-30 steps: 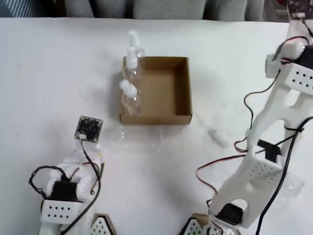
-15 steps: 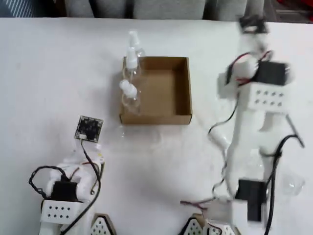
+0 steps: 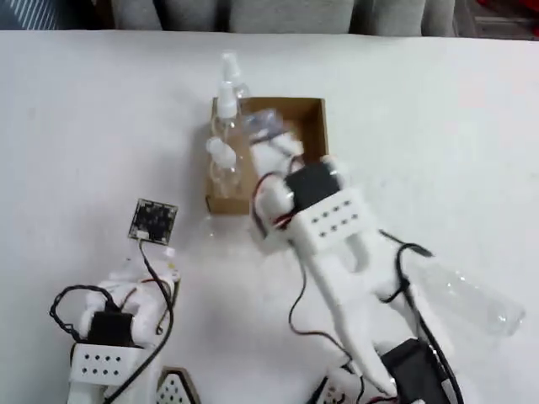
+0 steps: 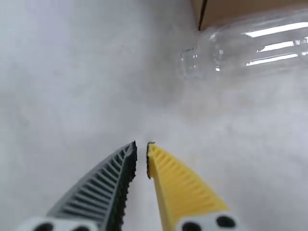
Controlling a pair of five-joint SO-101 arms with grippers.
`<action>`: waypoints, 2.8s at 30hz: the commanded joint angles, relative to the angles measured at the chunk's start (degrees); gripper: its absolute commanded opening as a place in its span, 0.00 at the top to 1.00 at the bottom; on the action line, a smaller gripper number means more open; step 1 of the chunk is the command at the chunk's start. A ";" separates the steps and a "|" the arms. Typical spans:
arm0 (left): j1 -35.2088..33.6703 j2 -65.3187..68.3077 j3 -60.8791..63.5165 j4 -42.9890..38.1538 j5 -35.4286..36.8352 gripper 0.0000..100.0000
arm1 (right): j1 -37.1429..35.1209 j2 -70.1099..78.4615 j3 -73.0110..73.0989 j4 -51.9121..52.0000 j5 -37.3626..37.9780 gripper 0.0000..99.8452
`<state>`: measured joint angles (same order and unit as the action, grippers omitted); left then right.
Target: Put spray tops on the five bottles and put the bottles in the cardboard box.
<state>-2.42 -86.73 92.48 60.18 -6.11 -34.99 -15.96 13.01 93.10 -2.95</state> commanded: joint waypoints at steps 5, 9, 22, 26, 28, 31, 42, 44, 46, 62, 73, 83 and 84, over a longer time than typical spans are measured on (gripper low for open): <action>-0.66 -0.75 -0.44 -1.76 -0.62 0.95 | -7.43 -2.24 17.85 -19.82 -0.79 0.92; -0.66 -0.75 -0.44 -1.76 -0.62 0.95 | -10.24 -2.24 22.68 -23.96 -0.35 0.76; -0.66 -0.75 -0.44 -1.76 -0.62 0.95 | 8.04 -2.86 13.19 -12.97 7.74 0.90; -0.66 -0.75 -0.44 -1.76 -0.70 0.95 | 22.11 -2.86 9.85 -10.42 8.79 0.97; -0.66 -0.75 -0.44 -1.76 -0.70 0.95 | 27.21 -2.86 8.88 -6.90 16.62 0.97; -0.66 -0.75 -0.44 -1.76 -0.70 0.95 | 33.19 -2.86 8.70 0.04 30.51 0.94; -0.57 -0.75 -0.44 -1.76 -2.73 0.95 | 64.66 -3.74 8.97 5.49 72.26 0.76; -0.57 -0.75 -0.44 -1.76 -2.73 0.95 | 69.32 -5.23 8.97 5.41 78.07 0.73; -0.40 -0.75 -0.44 -1.76 -2.64 0.95 | 73.10 -6.90 9.05 5.41 82.81 0.70; -0.40 -0.75 -0.44 -1.76 -2.64 0.95 | 80.31 -12.00 33.58 -25.63 102.77 0.64; -0.31 -0.75 -0.44 -1.76 -2.64 0.95 | 77.76 -11.91 39.03 -32.92 102.86 0.64; -0.40 -0.75 -0.44 -1.76 -2.64 0.95 | 76.97 -11.56 39.47 -32.92 102.95 0.75; -0.40 -0.75 -0.44 -1.76 -2.64 0.95 | 76.97 -10.86 39.30 -33.01 102.95 0.75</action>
<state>-2.51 -86.73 92.48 60.18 -8.40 42.73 -26.68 52.92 60.66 99.38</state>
